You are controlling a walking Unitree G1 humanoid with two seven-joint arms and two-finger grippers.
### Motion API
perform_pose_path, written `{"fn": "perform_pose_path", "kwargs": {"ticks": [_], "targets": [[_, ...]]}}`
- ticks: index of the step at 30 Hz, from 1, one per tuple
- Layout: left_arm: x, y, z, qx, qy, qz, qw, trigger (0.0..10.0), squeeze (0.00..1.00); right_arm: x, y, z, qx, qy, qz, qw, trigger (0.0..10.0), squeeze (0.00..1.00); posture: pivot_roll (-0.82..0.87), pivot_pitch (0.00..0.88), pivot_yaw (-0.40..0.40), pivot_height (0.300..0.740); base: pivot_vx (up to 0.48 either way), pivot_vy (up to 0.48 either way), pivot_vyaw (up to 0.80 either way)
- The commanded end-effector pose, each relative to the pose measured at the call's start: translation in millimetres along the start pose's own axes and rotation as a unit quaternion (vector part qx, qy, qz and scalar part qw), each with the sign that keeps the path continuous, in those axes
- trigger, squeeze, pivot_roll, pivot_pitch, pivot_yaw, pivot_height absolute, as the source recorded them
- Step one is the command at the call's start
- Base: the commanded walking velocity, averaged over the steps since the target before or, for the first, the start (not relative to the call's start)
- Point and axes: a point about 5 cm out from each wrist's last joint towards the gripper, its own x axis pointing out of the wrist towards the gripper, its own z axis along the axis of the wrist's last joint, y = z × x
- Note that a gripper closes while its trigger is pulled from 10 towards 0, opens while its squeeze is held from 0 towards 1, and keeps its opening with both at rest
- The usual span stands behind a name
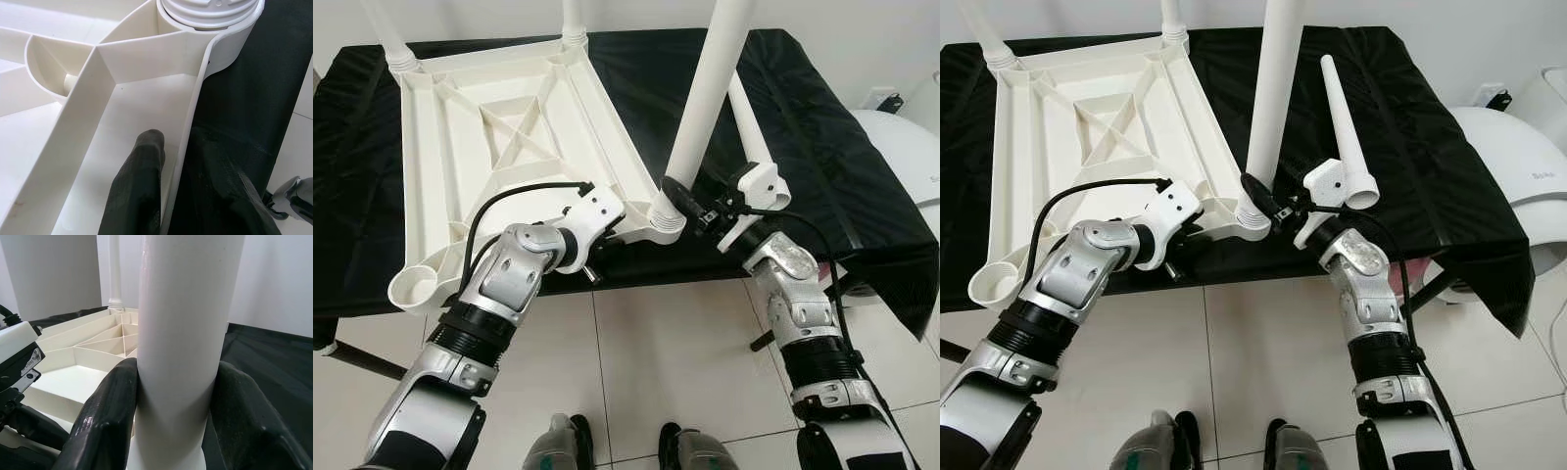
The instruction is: Building children table
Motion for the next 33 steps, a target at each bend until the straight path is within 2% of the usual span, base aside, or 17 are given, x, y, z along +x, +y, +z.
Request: {"fn": "perform_pose_path", "kwargs": {"ticks": [1, 33], "targets": [[-5.3, 4.2, 14.5, 0.02, -0.025, 0.036, 0.999, 10.0, 0.0, -9.0, 2.9, -21.9, 0.014, 0.053, -0.012, 0.998, 10.0, 0.0, -0.1, 0.18, -0.005, 0.74, 0.0, 0.0, 0.0], [-5.3, 6.5, 16.5, 0.027, -0.025, 0.038, 0.999, 10.0, 0.0, -0.7, 19.7, -8.2, -0.013, 0.012, -0.058, 0.998, 10.0, 0.0, -0.1, 0.182, -0.001, 0.74, 0.0, 0.0, 0.0]]}}
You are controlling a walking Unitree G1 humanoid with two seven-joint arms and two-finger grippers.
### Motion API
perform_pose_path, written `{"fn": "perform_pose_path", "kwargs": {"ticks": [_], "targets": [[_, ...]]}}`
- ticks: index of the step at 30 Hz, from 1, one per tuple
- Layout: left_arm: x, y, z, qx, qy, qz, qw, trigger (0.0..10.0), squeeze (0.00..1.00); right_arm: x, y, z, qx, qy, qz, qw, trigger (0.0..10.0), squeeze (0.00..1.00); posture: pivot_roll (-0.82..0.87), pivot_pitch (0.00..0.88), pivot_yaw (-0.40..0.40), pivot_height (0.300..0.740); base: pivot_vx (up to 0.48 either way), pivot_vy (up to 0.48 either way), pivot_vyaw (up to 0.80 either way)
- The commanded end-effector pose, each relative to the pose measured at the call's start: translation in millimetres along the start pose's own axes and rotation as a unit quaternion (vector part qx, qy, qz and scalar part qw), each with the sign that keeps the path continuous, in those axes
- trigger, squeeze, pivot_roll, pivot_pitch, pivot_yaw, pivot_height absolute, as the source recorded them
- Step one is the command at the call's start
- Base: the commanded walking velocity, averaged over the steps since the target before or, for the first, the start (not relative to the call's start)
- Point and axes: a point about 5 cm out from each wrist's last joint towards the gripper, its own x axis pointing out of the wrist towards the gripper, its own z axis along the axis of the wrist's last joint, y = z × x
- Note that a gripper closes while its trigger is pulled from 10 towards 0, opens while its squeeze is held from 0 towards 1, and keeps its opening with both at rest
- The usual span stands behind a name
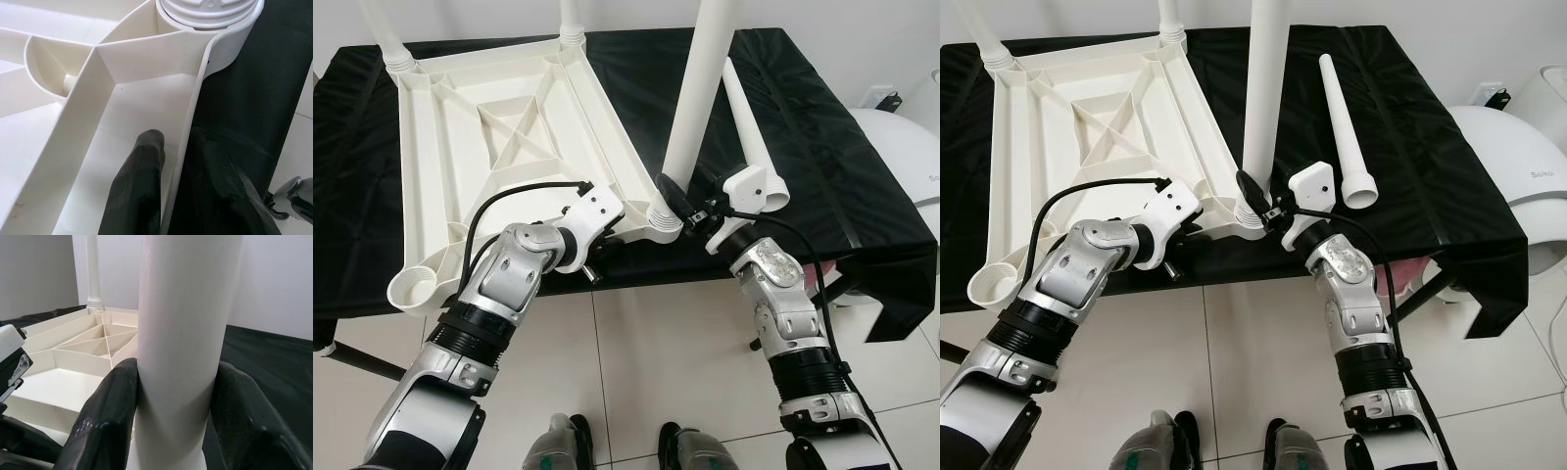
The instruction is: Building children table
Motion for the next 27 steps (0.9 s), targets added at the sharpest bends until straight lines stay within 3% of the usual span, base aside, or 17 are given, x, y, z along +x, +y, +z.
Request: {"fn": "perform_pose_path", "kwargs": {"ticks": [1, 27], "targets": [[-4.8, 5.6, 16.7, 0.025, -0.027, 0.035, 0.999, 10.0, 0.0, -4.9, 4.4, -12.9, 0.007, 0.032, -0.002, 0.999, 10.0, 0.0, -0.1, 0.182, -0.001, 0.74, 0.0, 0.0, 0.0], [-3.3, 5.7, 19.2, 0.032, -0.029, 0.031, 0.999, 10.0, 0.0, -9.1, 19.0, -10.3, 0.003, 0.016, -0.07, 0.997, 10.0, 0.0, -0.1, 0.17, 0.003, 0.74, 0.0, 0.0, 0.0]]}}
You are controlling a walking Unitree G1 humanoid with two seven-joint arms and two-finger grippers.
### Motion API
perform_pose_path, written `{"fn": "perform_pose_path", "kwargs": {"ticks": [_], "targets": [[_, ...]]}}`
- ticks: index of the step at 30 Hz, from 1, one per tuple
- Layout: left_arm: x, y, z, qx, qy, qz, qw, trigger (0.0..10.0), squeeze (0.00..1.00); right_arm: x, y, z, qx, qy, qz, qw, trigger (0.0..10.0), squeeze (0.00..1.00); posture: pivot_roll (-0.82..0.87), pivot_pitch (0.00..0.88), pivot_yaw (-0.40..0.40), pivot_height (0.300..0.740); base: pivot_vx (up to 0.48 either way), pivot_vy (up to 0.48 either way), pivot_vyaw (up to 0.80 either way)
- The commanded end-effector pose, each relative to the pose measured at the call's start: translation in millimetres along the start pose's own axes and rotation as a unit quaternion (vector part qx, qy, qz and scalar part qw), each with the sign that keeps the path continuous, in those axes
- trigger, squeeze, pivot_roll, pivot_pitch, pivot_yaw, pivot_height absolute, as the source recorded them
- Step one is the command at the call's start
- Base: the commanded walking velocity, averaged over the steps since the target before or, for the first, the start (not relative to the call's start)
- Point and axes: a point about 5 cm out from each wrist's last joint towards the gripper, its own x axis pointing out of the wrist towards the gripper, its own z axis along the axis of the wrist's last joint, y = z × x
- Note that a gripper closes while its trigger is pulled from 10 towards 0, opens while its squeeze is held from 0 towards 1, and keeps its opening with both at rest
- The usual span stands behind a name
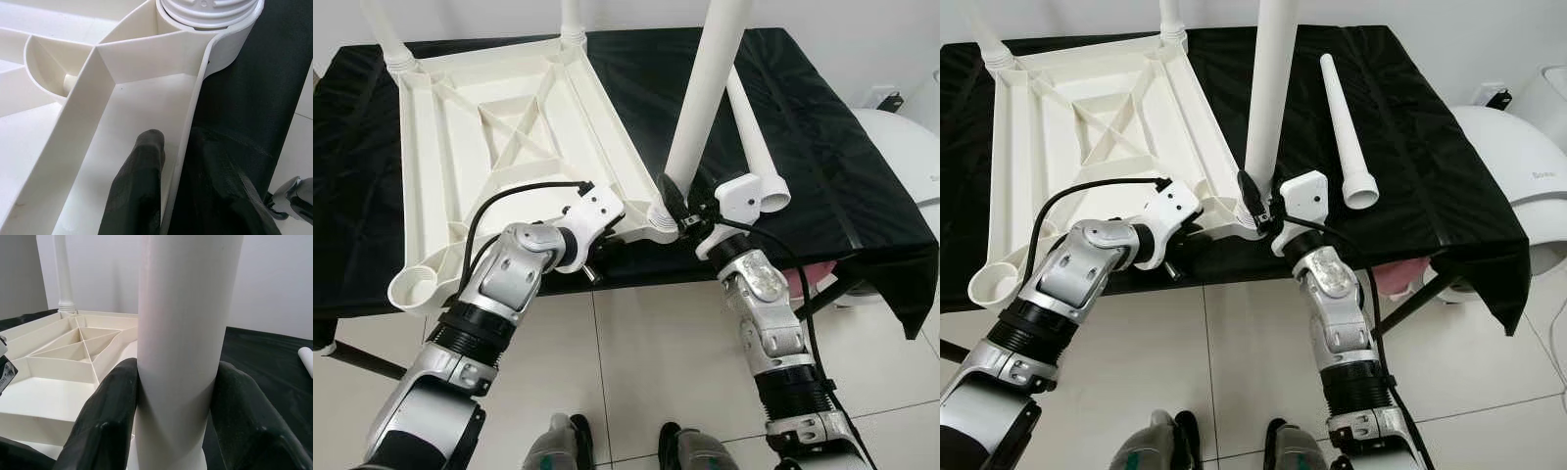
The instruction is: Building children table
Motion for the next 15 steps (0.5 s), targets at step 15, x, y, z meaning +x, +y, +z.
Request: {"fn": "perform_pose_path", "kwargs": {"ticks": [15], "targets": [[-4.8, 6.3, 18.3, 0.03, -0.028, 0.033, 0.999, 10.0, 0.0, -4.9, 5.4, -10.5, -0.002, 0.033, -0.052, 0.998, 10.0, 0.0, -0.1, 0.179, 0.002, 0.74, 0.0, 0.0, 0.0]]}}
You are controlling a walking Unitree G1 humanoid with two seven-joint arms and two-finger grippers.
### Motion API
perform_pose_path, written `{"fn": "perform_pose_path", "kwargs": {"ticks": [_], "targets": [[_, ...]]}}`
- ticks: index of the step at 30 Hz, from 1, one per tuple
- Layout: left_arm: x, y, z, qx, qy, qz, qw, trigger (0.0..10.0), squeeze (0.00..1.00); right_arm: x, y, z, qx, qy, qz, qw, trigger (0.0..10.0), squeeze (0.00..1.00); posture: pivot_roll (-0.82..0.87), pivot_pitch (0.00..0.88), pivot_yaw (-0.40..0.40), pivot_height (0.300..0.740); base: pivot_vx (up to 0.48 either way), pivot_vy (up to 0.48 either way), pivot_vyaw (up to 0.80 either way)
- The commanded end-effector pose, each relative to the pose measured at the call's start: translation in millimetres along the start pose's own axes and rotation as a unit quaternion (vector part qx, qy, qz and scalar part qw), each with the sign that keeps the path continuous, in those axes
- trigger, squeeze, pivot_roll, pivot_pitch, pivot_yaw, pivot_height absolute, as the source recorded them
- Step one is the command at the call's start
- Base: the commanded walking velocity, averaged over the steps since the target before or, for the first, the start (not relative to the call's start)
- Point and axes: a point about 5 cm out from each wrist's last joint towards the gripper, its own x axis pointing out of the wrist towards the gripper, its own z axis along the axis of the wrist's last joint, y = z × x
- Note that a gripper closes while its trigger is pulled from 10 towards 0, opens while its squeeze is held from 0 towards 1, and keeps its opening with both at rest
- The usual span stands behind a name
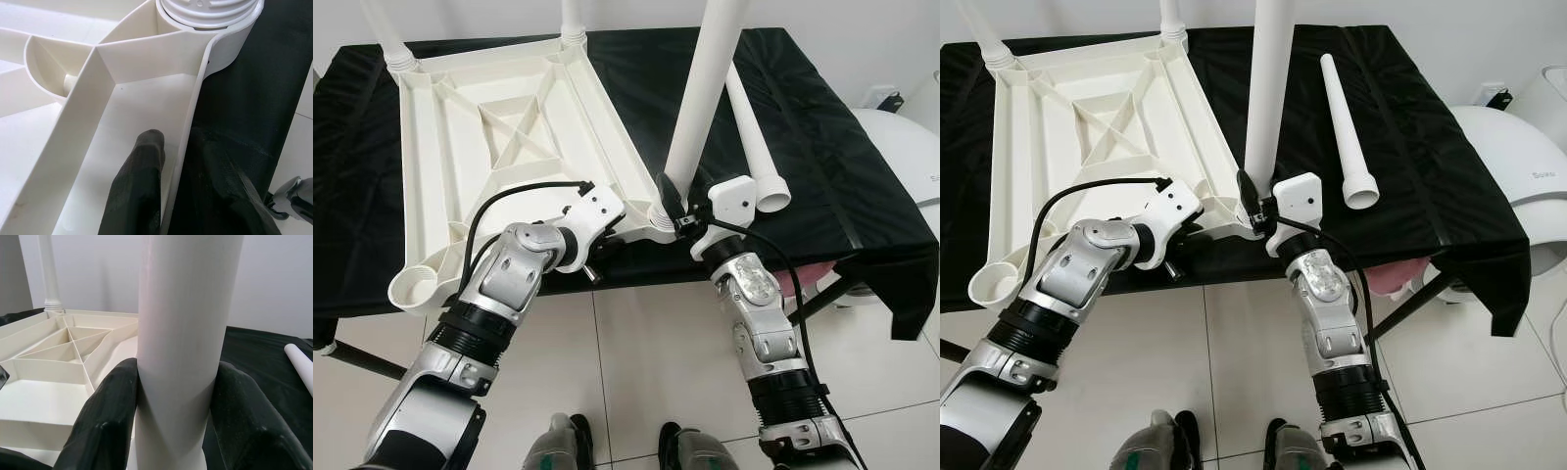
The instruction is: Building children table
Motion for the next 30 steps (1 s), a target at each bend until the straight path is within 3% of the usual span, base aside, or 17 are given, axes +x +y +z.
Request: {"fn": "perform_pose_path", "kwargs": {"ticks": [1, 16, 30], "targets": [[-4.9, 6.2, 18.4, 0.03, -0.028, 0.033, 0.999, 10.0, 0.0, -5.6, 0.3, -11.7, -0.001, 0.033, -0.015, 0.999, 10.0, 0.0, -0.1, 0.179, 0.002, 0.74, 0.0, 0.0, 0.0], [-5.1, 6.8, 18.6, 0.032, -0.027, 0.032, 0.999, 10.0, 0.0, -5.4, 8.1, -14.0, 0.0, 0.041, -0.057, 0.998, 10.0, 0.0, -0.09, 0.186, 0.006, 0.74, 0.0, 0.0, 0.0], [-5.7, 7.6, 19.2, 0.035, -0.027, 0.034, 0.998, 10.0, 0.0, -6.8, 11.2, -18.4, -0.02, 0.059, -0.135, 0.989, 10.0, 0.0, -0.09, 0.185, 0.006, 0.74, 0.0, 0.0, 0.0]]}}
